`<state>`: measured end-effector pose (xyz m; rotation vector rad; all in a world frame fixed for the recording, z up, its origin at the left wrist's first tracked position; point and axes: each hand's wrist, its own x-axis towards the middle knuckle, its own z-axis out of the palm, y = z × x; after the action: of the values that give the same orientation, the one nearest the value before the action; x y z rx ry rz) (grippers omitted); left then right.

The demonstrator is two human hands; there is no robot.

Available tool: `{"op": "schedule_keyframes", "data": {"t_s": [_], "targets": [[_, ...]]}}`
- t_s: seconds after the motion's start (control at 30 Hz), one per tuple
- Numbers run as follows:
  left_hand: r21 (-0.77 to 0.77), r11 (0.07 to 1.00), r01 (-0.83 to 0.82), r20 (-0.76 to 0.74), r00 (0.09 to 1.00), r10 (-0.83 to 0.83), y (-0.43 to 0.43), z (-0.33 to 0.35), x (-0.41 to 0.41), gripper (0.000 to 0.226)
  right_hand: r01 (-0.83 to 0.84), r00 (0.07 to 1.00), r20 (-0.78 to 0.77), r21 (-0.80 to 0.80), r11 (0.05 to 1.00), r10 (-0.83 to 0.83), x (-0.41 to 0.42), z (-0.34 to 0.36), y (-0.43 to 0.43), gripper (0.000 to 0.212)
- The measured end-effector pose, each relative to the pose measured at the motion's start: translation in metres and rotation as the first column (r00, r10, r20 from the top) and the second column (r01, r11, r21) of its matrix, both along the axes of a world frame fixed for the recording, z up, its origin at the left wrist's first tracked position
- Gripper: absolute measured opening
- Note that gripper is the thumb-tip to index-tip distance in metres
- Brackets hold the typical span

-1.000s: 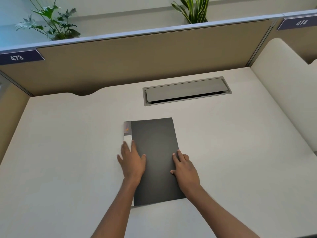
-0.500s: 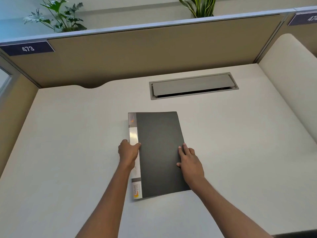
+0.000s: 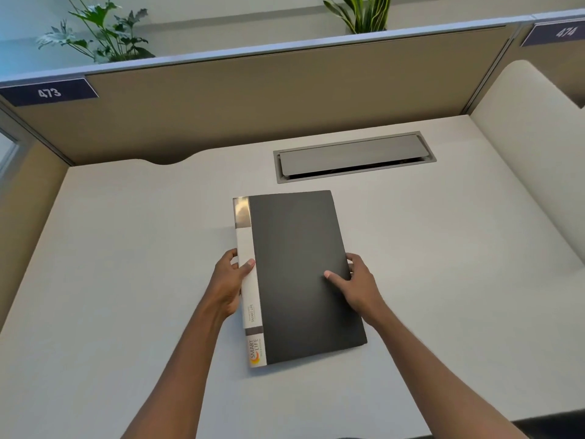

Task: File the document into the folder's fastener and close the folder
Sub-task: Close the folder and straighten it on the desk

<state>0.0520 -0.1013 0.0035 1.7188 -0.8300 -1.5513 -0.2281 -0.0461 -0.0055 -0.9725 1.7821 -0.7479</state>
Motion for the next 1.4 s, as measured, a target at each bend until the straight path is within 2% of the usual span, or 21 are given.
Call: {"op": "schedule_keyframes", "data": {"t_s": [0.17,0.27,0.37,0.7,1.1,1.4], "targets": [[-0.011,0.999,0.042,0.146,0.989,-0.040,0.000,-0.005,0.010,0.040,0.078,0.991,-0.104,-0.035,0.996,-0.081,0.018,0.002,-0.003,0.058],[-0.052,0.993,0.104,0.307,0.948,-0.083,0.001,-0.005,0.023,0.046,0.046,0.989,-0.140,-0.042,0.998,-0.051,0.036,0.005,-0.010,0.056],[-0.093,0.988,0.126,0.379,0.922,-0.081,0.000,-0.004,0.043,0.051,0.005,0.984,-0.180,-0.072,0.997,-0.018,0.057,0.008,-0.022,0.046],[-0.122,0.985,0.120,0.484,0.874,-0.046,-0.066,0.011,0.107,0.065,-0.104,0.974,-0.212,-0.080,0.991,0.085,0.132,0.021,-0.106,0.046],[-0.073,0.989,0.131,0.525,0.848,-0.074,-0.190,0.005,0.135,0.062,-0.083,0.958,-0.277,-0.023,0.996,0.073,0.166,0.016,-0.223,0.047],[-0.003,0.987,0.164,0.639,0.759,-0.124,-0.241,0.002,0.131,0.058,-0.109,0.916,-0.381,0.074,0.991,0.129,0.178,0.001,-0.272,0.043]]}}
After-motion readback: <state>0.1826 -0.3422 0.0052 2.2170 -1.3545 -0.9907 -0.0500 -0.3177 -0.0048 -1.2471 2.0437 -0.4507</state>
